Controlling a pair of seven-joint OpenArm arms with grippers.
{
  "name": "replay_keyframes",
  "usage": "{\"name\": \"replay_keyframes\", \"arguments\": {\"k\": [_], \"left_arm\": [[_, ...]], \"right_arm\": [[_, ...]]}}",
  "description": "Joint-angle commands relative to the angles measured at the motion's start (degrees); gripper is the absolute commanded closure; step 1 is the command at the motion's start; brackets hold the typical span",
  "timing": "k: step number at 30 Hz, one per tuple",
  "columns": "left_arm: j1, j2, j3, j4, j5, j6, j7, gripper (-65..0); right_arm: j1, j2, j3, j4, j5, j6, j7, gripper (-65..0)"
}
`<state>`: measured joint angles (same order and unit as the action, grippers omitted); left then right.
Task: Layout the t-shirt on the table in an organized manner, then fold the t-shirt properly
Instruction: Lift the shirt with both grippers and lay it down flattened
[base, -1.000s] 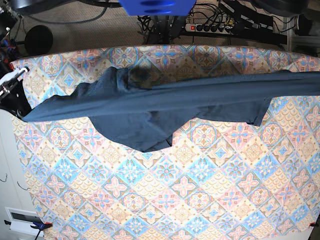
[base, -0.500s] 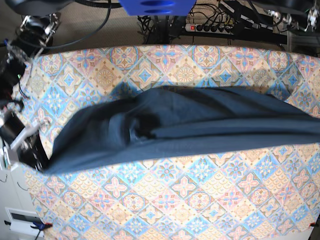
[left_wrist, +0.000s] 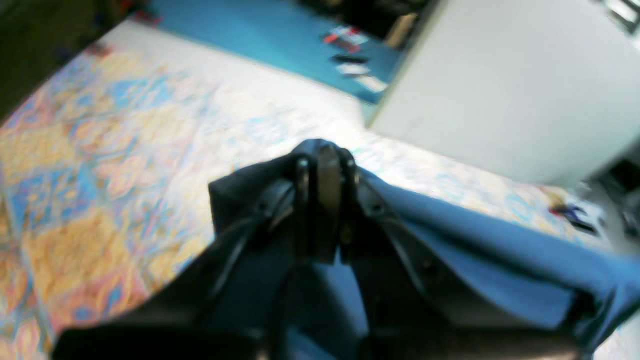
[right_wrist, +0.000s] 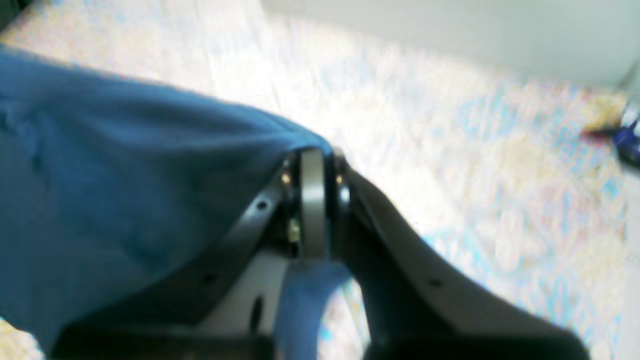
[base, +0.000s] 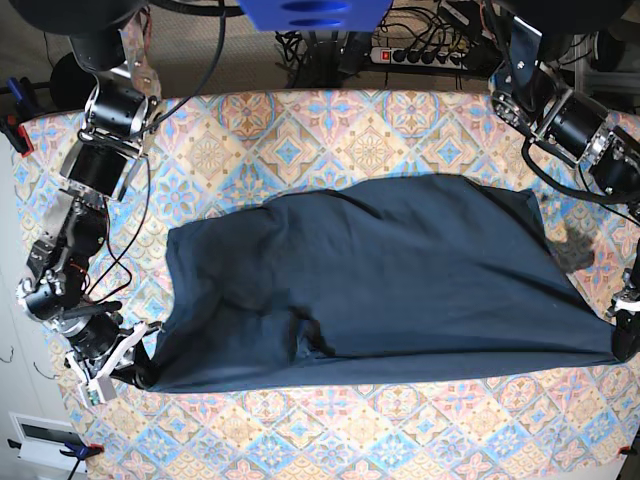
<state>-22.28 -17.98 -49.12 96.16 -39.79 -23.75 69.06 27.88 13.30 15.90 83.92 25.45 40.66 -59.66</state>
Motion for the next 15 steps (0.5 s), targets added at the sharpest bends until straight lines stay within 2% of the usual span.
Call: {"name": "replay_keyframes", "arguments": {"k": [1, 4, 7, 9, 12, 13, 15], "left_arm": [[-2.55, -0.62, 1.26, -1.17, -0.25, -0.21, -3.69, 0.0], [-4.57, -0.62, 4.24, -8.03, 2.74, -0.03, -8.18, 0.0], [-6.07, -0.7, 7.94, -12.95, 5.11, 0.58, -11.69, 0.0], [-6.51, -0.44, 8.99, -13.21, 6.78, 5.15, -13.54, -4.4], [-6.6, 0.18, 11.1, -13.21, 7.48, 13.33, -17.76, -11.8], [-6.6, 0.26, 11.8, -13.21, 7.22, 15.35, -18.38, -14.2], [-6.6, 0.26, 12.68, -13.21, 7.13, 17.2, -18.02, -17.2]], "right_arm": [[2.85, 0.55, 0.41, -0.97, -1.85, -0.66, 3.26, -0.7], [4.43, -2.97, 0.32, -6.43, -9.41, -0.66, 9.68, -1.5], [5.31, -4.99, 0.32, -9.68, -13.36, -0.66, 13.64, -8.8], [5.4, -5.08, 0.32, -10.91, -13.1, -0.66, 14.25, -14.4], [5.75, -5.17, 0.32, -10.73, -13.1, -0.66, 14.52, -19.1], [5.84, -5.17, 0.32, -10.47, -13.1, -0.66, 14.52, -19.3], [5.84, -4.99, 0.32, -9.68, -13.1, -0.66, 13.99, -19.3]]}}
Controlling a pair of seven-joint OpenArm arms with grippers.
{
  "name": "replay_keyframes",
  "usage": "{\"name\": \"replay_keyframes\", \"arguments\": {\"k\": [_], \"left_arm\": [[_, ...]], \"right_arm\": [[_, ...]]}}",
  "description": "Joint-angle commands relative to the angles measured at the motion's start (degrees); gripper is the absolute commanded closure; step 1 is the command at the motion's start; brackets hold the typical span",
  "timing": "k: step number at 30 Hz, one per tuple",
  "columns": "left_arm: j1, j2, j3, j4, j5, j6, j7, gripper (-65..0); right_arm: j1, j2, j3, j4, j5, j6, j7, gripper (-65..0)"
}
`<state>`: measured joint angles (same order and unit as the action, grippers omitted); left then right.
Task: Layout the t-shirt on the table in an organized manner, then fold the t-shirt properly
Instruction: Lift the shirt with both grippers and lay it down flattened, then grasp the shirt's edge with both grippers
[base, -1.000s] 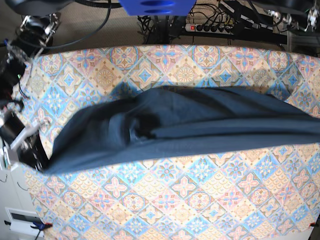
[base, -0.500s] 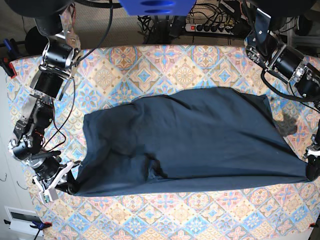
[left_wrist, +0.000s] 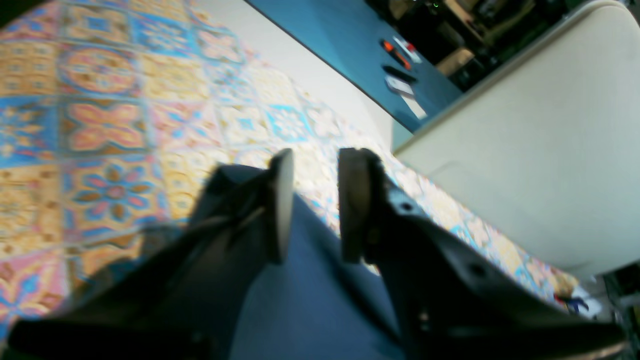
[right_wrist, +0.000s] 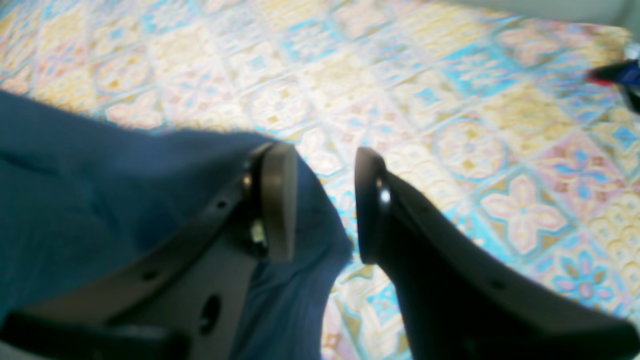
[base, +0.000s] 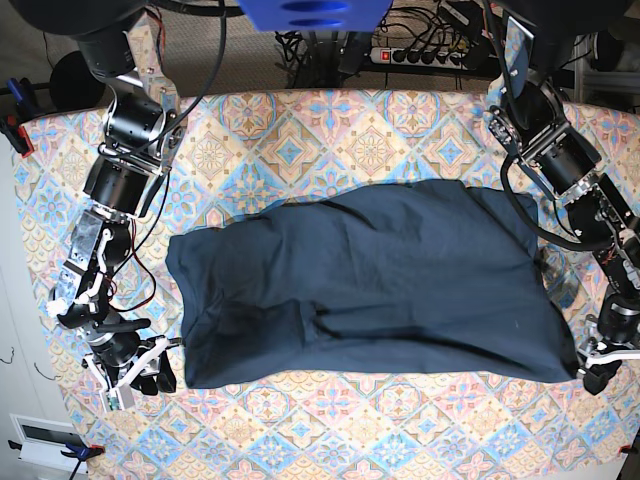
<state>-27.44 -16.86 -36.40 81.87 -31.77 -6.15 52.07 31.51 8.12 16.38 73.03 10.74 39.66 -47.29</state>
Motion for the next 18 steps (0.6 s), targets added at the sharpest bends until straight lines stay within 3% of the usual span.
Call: {"name": "replay_keyframes", "arguments": {"k": [1, 7, 9, 15, 18], "left_arm": [[-1.26, -0.85, 0.4, 1.17, -0.89, -0.4, -0.25, -17.6], [8.23, -1.99, 1.55, 10.13, -1.33, -0.57, 3.09, -18.1], [13.07, -2.43, 2.42, 12.86, -3.79, -0.66, 3.18, -18.1], [30.47, -8.06, 3.3, 17.08, -11.26, -0.66, 3.18, -18.1], [36.72, -8.59, 3.13, 17.08, -12.06, -0.66, 2.91, -18.1]], "right_arm": [[1.68, 0.28, -0.16, 2.26, 1.61, 0.34, 1.62, -19.3], [-6.14, 0.54, -3.59, 13.43, 1.61, 0.34, 1.53, -19.3], [-9.31, 2.3, -6.32, 17.91, 1.61, 0.34, 1.53, -19.3], [-22.32, 4.67, -11.59, 27.93, 1.61, 0.34, 1.53, -19.3], [-27.33, 4.67, -11.59, 30.04, 1.61, 0.34, 1.53, -19.3]]}}
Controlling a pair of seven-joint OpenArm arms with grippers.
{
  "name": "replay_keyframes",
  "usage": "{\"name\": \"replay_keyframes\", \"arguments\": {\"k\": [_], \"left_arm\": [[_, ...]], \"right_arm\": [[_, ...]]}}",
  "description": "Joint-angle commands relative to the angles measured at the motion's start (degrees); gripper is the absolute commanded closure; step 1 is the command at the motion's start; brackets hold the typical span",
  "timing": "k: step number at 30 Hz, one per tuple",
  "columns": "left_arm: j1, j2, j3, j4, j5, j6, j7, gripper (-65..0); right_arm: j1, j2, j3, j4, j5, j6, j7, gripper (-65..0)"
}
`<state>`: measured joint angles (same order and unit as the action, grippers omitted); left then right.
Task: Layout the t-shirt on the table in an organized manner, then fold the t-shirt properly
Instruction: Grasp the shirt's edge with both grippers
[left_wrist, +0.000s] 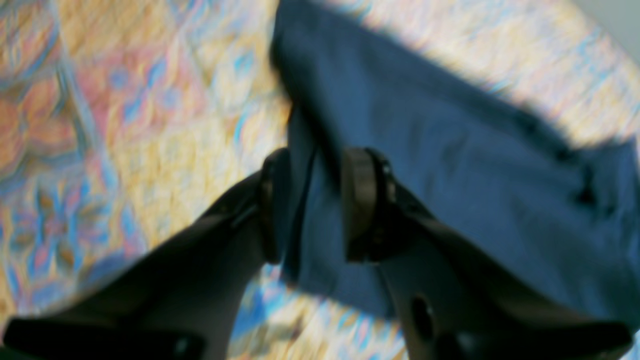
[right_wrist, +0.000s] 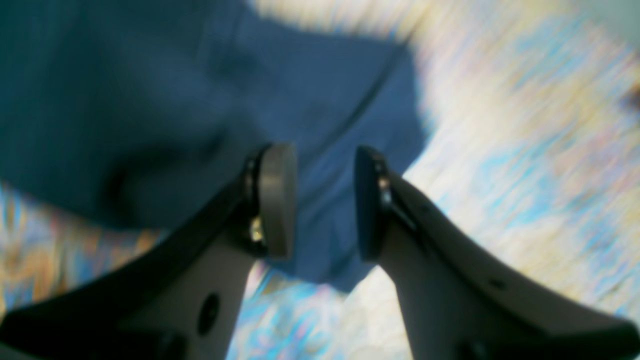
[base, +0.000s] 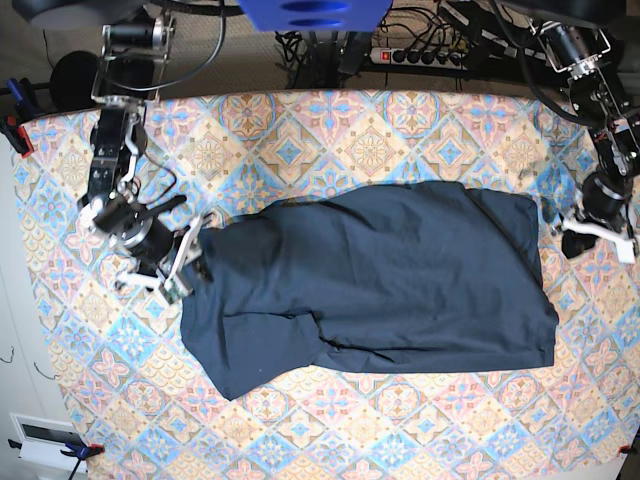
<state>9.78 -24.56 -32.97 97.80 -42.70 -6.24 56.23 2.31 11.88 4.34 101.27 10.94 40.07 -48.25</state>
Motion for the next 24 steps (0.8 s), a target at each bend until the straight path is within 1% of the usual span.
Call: {"name": "replay_keyframes", "arguments": {"k": [1, 3, 7, 8, 9, 11, 15, 17, 18, 19, 20, 21, 22, 24], "left_arm": [[0.64, -0.89, -0.39, 1.15, -0.95, -0.57, -1.41, -18.3], [2.31, -0.98, -0.39, 0.88, -0.69, -0.49, -1.41, -21.8], [3.36, -0.54, -0.3, 0.71, -0.42, -0.22, -1.41, -38.0], [3.36, -0.54, -0.3, -0.26, -0.42, -0.13, -1.41, -41.5], [3.19, -0.54, -0.3, -1.58, -0.42, -0.13, -1.41, -43.7], [2.83, -0.54, -0.22, -5.18, -0.51, -0.13, -1.41, -45.8], [0.2, -0.45, -0.04, -10.9, -0.51, -0.31, -1.33, -45.5], [-0.86, -0.02, 1.81, -13.1, -0.51, -0.4, -1.41, -45.5], [-2.0, 0.07, 4.0, -13.62, -0.51, -0.4, -1.41, -44.7], [-2.44, -0.02, 6.11, -13.71, -0.51, -0.4, -1.33, -42.5], [-2.53, -0.1, 7.78, -13.36, -0.95, -0.49, -1.33, -38.3], [-2.7, -0.1, 9.02, -12.04, -1.3, -0.57, -1.06, -31.2], [-2.7, -0.02, 9.98, -9.75, -1.3, -0.66, -1.06, -22.7], [-2.26, 0.34, 10.69, -3.69, -1.3, -2.86, -1.06, -4.8]], "right_arm": [[0.81, 0.91, 0.45, 2.42, 1.41, -0.07, 2.49, -19.3], [-0.86, 0.91, 0.45, 3.3, 1.41, -0.07, 2.58, -19.3], [-2.97, 0.91, 0.19, 3.91, 1.41, -0.07, 2.58, -19.3], [-3.49, 0.91, 0.19, 3.91, 1.41, -0.07, 2.58, -19.3], [-3.76, 0.91, 0.28, 3.91, 1.41, -0.07, 2.58, -19.3], [-3.84, 0.91, 0.28, 3.91, 1.41, -0.07, 2.58, -19.3], [-6.13, 1.0, 1.16, 3.91, 1.41, -0.07, 2.75, -19.3], [-6.66, 1.0, 1.68, 3.91, 1.41, -0.07, 2.67, -19.3], [-6.66, 1.0, 1.6, 3.91, 1.68, -0.07, 2.67, -19.2], [-6.57, 1.0, 1.6, 3.91, 2.47, -0.07, 2.58, -19.2], [-6.57, 1.0, 1.6, 3.91, 3.52, -0.07, 2.58, -19.2], [-6.57, 1.0, 1.6, 3.91, 4.58, -0.07, 2.58, -19.2], [-6.57, 1.0, 1.6, 3.91, 5.28, -0.07, 2.58, -19.2], [-6.75, 1.09, 1.6, 3.91, 5.63, -0.07, 2.58, -19.2]]}}
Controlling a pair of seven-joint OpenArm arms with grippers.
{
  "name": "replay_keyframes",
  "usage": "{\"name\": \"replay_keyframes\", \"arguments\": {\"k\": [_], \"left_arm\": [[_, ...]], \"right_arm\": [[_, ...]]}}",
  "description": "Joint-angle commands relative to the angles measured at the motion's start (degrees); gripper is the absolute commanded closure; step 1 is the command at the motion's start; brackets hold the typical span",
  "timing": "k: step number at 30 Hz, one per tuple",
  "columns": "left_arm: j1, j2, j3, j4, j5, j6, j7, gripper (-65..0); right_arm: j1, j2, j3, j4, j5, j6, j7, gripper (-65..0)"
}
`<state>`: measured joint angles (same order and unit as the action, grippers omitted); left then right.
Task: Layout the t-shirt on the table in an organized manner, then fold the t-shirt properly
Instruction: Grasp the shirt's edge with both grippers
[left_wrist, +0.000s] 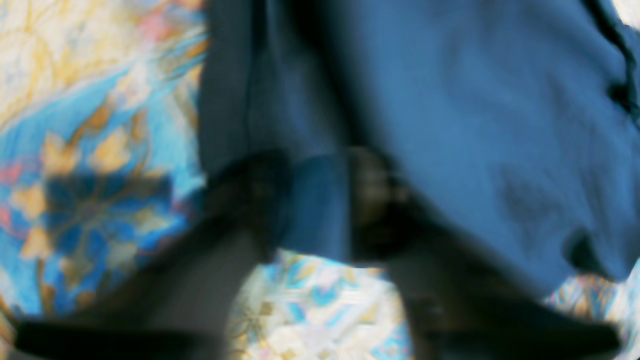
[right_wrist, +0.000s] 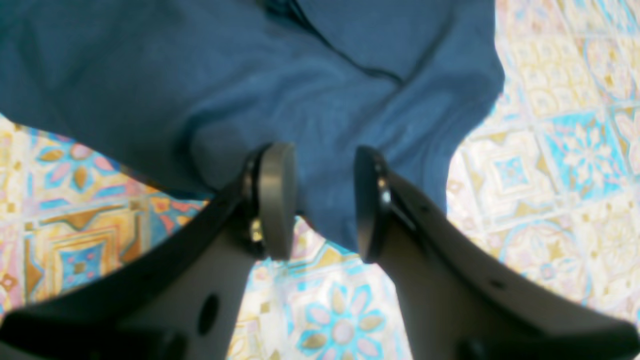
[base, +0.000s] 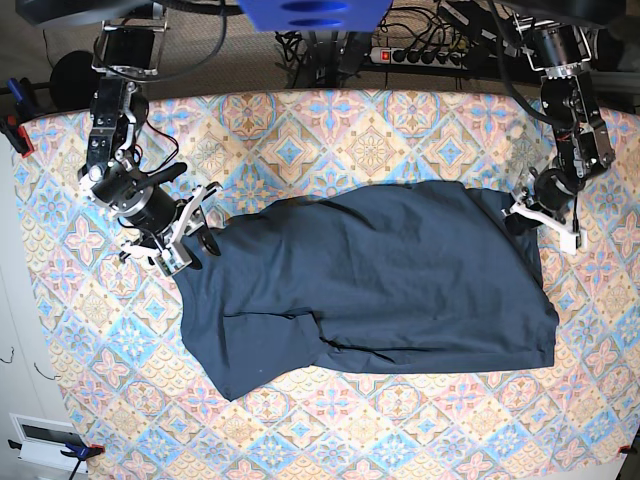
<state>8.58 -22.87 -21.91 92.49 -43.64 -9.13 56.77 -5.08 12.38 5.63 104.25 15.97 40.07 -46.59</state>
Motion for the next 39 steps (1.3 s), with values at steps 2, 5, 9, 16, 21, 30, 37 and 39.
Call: {"name": "replay_keyframes", "arguments": {"k": [2, 5, 9, 16, 21, 30, 37, 39], "left_arm": [[0.17, -0.91, -0.46, 7.34, -1.24, -1.47, -1.52, 0.0], [1.75, -0.99, -3.01, 16.3, -4.67, -3.23, -1.52, 0.0], [1.66, -0.99, -11.89, 22.9, -14.52, -4.72, 1.56, 0.0], [-2.03, -1.43, -18.57, 15.16, -9.86, -4.28, 12.19, 0.0], [-2.03, -1.17, -18.22, 4.26, -0.8, -2.96, 9.91, -19.8], [-1.77, -1.35, -6.18, -5.15, 0.34, -3.05, 1.38, -36.3], [-2.56, -1.08, 0.77, -10.42, 0.43, -3.05, -3.1, -30.6], [-2.64, -1.08, 2.18, -10.42, 0.34, -3.05, -3.1, -23.5]], "right_arm": [[-0.15, 0.59, 0.39, 0.85, 0.52, -0.07, 0.92, -19.2], [-1.2, 0.59, 1.27, 0.85, 0.69, -0.07, 0.92, -19.2], [-3.05, 0.94, 1.19, 0.76, 0.69, -0.07, 0.92, -19.3], [-3.67, 2.17, 1.45, 0.68, 0.78, -0.07, 0.92, -19.3], [-3.67, 2.17, 1.01, 0.85, 0.78, -0.07, 0.92, -19.3], [-3.58, 2.17, 1.01, 0.85, 0.78, -0.07, 0.92, -19.3], [-3.67, 2.17, 1.45, 0.94, 0.78, -0.07, 0.92, -19.3], [-3.67, 2.17, 1.45, 0.94, 0.78, -0.07, 0.92, -19.3]]}}
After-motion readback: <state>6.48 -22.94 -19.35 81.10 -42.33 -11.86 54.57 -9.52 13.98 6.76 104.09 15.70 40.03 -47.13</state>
